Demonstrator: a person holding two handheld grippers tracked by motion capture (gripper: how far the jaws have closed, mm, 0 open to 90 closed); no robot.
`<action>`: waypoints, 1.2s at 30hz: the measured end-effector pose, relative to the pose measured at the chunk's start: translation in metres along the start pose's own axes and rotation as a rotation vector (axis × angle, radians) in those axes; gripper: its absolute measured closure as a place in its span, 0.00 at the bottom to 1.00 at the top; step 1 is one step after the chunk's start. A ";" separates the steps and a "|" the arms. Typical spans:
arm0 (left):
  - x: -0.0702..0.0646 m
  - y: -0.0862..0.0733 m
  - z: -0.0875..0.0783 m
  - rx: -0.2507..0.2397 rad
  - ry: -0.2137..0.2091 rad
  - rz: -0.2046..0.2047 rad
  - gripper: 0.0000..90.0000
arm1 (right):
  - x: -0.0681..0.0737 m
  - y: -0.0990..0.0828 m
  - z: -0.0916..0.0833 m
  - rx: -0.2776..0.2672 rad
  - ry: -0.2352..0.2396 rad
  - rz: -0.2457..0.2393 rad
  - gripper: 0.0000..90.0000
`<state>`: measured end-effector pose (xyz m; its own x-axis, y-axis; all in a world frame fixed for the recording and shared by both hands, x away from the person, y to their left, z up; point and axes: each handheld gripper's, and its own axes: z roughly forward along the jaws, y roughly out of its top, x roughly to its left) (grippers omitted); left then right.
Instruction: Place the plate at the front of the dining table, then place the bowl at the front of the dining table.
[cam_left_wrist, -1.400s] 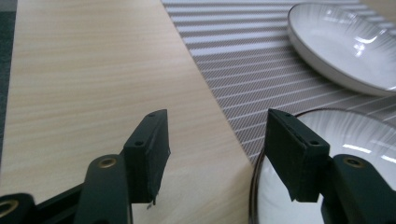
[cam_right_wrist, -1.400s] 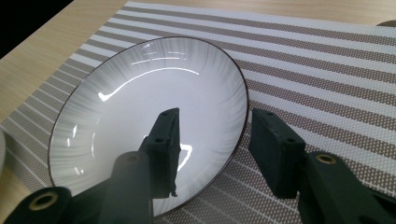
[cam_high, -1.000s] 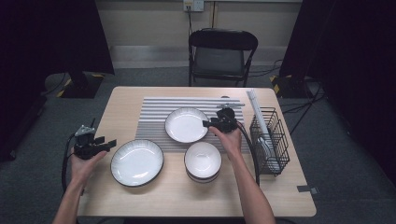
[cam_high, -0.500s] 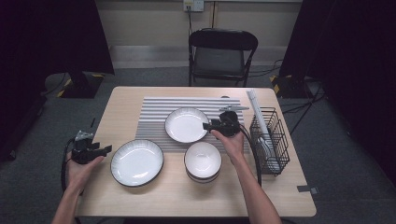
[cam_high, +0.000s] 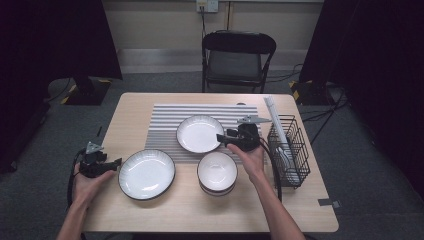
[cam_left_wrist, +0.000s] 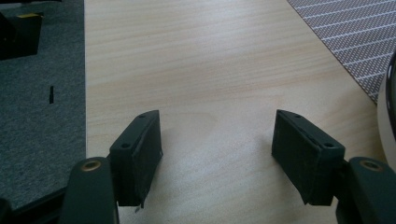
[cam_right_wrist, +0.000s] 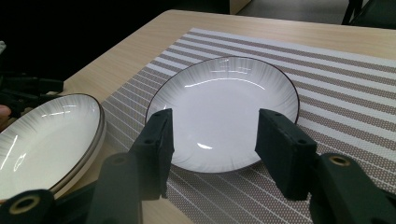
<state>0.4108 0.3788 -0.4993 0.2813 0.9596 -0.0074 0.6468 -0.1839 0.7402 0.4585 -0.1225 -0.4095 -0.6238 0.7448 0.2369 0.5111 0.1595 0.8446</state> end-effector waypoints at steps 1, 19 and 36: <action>0.000 0.000 0.000 -0.001 0.000 0.000 0.36 | 0.001 -0.001 -0.003 -0.004 0.006 -0.001 0.52; 0.002 0.000 0.005 -0.012 0.016 -0.009 0.24 | 0.009 -0.011 -0.039 -0.010 0.053 -0.005 0.48; 0.003 0.001 0.006 -0.011 0.009 -0.009 0.23 | 0.030 -0.015 -0.057 0.002 0.074 -0.069 0.47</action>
<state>0.4159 0.3803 -0.5026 0.2692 0.9631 -0.0077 0.6410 -0.1732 0.7477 0.3984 -0.1389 -0.3875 -0.6993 0.6824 0.2130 0.4665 0.2098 0.8593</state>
